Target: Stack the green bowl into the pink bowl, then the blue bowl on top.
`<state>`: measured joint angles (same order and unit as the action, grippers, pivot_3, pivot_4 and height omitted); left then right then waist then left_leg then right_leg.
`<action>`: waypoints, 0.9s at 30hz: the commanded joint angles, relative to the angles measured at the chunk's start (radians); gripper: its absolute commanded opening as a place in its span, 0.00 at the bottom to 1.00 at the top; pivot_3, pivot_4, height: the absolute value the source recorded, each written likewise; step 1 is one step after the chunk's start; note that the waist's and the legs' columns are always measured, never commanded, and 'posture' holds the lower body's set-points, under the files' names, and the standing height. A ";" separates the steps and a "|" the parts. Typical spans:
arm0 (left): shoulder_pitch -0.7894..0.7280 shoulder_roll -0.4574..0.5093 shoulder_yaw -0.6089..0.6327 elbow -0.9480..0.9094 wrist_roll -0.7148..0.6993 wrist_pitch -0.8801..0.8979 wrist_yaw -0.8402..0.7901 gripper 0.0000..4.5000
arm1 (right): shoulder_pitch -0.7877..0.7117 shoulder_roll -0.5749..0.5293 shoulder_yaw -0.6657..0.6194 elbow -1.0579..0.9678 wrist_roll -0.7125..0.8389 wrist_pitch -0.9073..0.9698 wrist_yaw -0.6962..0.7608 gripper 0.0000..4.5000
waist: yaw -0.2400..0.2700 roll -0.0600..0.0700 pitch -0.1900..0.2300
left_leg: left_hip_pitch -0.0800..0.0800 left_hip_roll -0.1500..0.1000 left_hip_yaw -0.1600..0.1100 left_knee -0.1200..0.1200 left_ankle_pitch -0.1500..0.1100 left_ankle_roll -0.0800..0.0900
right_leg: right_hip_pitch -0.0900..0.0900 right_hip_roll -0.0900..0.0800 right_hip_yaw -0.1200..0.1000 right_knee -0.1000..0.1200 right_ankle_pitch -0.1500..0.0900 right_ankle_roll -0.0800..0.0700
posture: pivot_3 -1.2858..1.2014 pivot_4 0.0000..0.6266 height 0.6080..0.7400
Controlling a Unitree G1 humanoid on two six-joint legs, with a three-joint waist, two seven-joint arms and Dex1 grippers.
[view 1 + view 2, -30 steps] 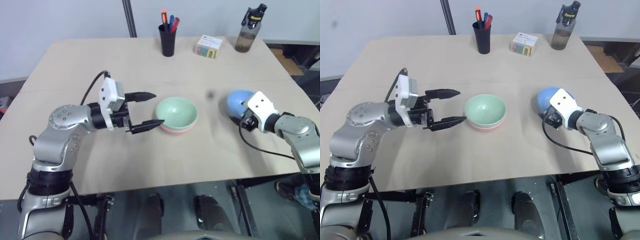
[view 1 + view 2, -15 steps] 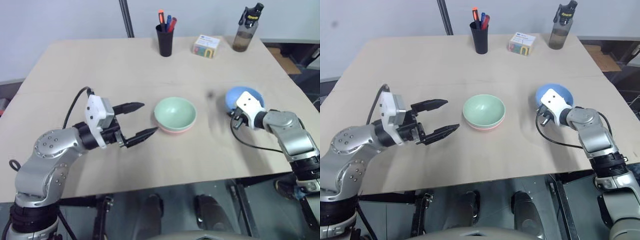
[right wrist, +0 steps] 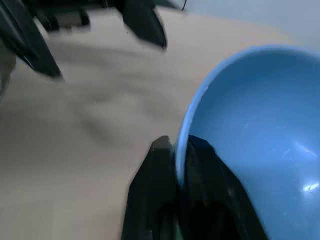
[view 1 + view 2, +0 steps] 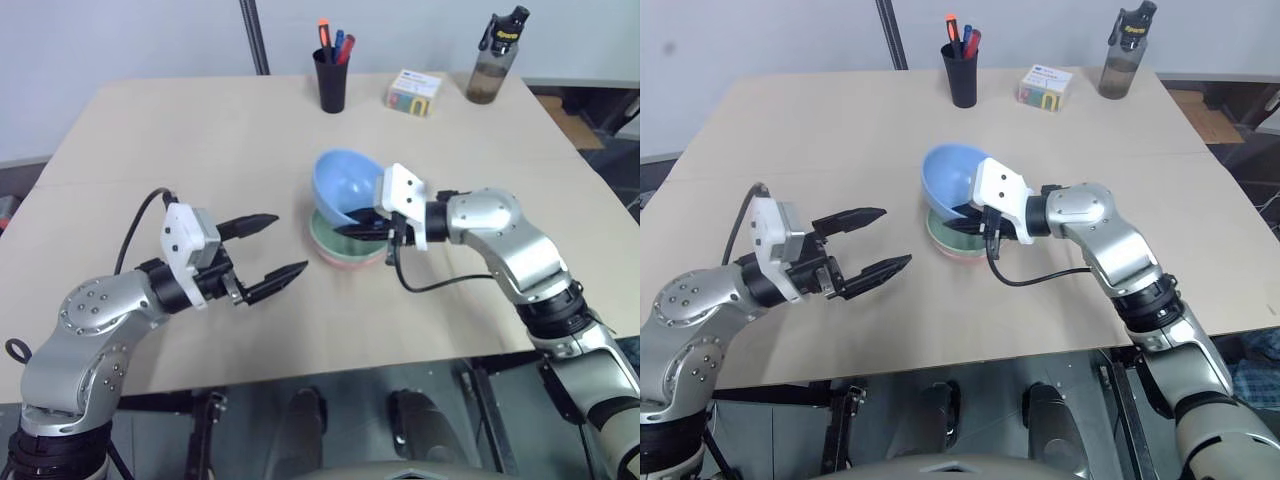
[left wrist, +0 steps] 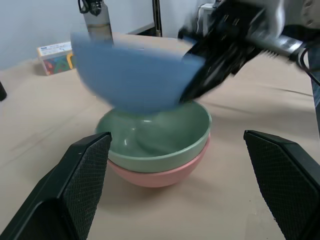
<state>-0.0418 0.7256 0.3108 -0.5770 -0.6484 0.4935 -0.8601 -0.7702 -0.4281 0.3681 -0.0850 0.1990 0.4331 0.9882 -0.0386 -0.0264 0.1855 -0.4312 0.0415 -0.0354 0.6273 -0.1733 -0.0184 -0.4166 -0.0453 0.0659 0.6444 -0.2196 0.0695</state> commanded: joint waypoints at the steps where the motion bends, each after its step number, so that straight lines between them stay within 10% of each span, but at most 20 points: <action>1: 0.025 0.012 0.042 -0.053 -0.022 -0.012 0.013 1.00 | -0.009 -0.012 -0.025 -0.017 -0.006 -0.031 0.011 0.51 | -0.001 0.000 0.000 | 0.000 0.000 0.000 0.000 0.000 0.000 | 0.000 0.000 0.000 0.000 0.000 0.000 | 0.52 0.24 1.00; 4: 0.043 0.008 0.052 -0.057 -0.029 -0.016 0.025 1.00 | 0.025 -0.032 -0.088 -0.087 0.053 0.006 0.018 0.80 | -0.002 0.000 0.000 | 0.000 0.000 0.000 -0.001 0.000 0.000 | -0.001 0.000 0.000 0.000 0.000 0.000 | 0.52 0.24 1.00; 27: 0.265 0.051 0.219 0.080 0.003 -0.061 -0.033 1.00 | 0.586 -0.421 -0.585 -0.355 0.263 0.127 0.016 1.00 | -0.001 0.000 0.000 | 0.001 0.000 0.002 -0.002 0.000 0.000 | -0.001 -0.002 0.001 -0.002 -0.003 0.004 | 0.52 0.24 1.00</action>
